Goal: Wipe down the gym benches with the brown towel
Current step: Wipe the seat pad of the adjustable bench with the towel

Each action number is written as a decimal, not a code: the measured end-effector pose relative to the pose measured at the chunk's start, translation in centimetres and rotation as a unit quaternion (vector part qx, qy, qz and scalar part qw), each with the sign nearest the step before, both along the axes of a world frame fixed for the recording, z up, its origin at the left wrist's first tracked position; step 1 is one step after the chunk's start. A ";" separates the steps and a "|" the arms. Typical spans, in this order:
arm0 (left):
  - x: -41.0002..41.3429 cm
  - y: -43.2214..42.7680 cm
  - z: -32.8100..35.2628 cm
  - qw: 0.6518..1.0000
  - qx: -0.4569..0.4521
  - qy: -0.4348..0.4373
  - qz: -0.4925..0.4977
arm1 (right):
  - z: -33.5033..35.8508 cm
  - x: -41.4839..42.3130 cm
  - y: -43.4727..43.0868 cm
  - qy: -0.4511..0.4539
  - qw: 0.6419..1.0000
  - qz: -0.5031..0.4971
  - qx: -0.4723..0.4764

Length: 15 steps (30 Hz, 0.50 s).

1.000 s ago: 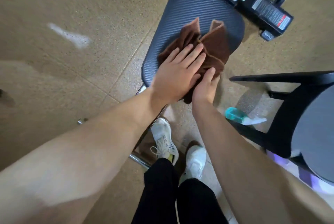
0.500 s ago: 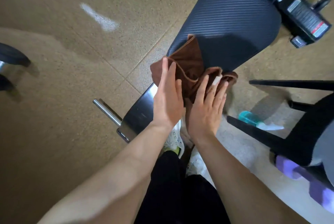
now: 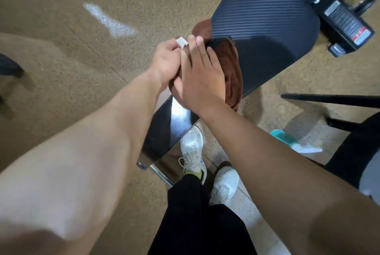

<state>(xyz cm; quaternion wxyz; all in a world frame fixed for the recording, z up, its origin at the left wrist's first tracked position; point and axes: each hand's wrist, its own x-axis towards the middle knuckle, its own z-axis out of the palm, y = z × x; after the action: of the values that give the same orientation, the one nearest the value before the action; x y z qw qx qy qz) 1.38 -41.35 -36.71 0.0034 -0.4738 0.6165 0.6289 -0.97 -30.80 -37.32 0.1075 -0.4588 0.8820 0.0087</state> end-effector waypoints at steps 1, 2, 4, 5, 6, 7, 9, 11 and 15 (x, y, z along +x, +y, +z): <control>0.1 0.3 0.0 0.999 0.034 0.009 0.018 | 0.0 -0.1 0.2 0.006 1.000 0.002 -0.016; 0.4 1.2 -0.1 0.998 0.043 0.010 0.042 | -0.1 -0.2 0.8 0.011 0.999 0.010 -0.028; 1.6 3.9 -0.5 0.996 0.004 0.002 0.084 | -0.3 -0.4 3.1 0.014 0.998 0.052 -0.037; 2.2 5.6 -0.5 0.994 -0.021 0.002 0.108 | -0.4 -0.6 4.6 0.016 0.996 0.082 -0.045; 2.8 7.6 -0.4 0.992 -0.046 0.004 0.118 | -0.6 -1.1 6.2 0.024 0.991 0.116 -0.060; 3.2 9.4 -0.1 0.989 -0.086 0.001 0.117 | -0.7 -1.8 7.8 0.040 0.984 0.157 -0.072; 3.6 12.6 0.5 0.978 -0.184 -0.011 0.096 | -1.4 -4.2 10.6 0.085 0.962 0.246 -0.083; 3.2 15.0 0.7 0.974 -0.200 -0.040 0.102 | -2.1 -6.7 12.0 0.113 0.941 0.308 -0.088; 2.3 18.0 1.4 0.983 -0.115 -0.078 0.120 | -2.5 -9.1 13.3 0.136 0.931 0.334 -0.059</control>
<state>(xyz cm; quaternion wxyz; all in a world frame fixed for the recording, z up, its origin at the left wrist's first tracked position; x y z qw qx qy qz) 3.72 -23.37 -35.29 -0.0780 -0.5890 0.6214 0.5107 -10.06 -17.51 -39.81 -0.0500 -0.7266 0.6831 0.0539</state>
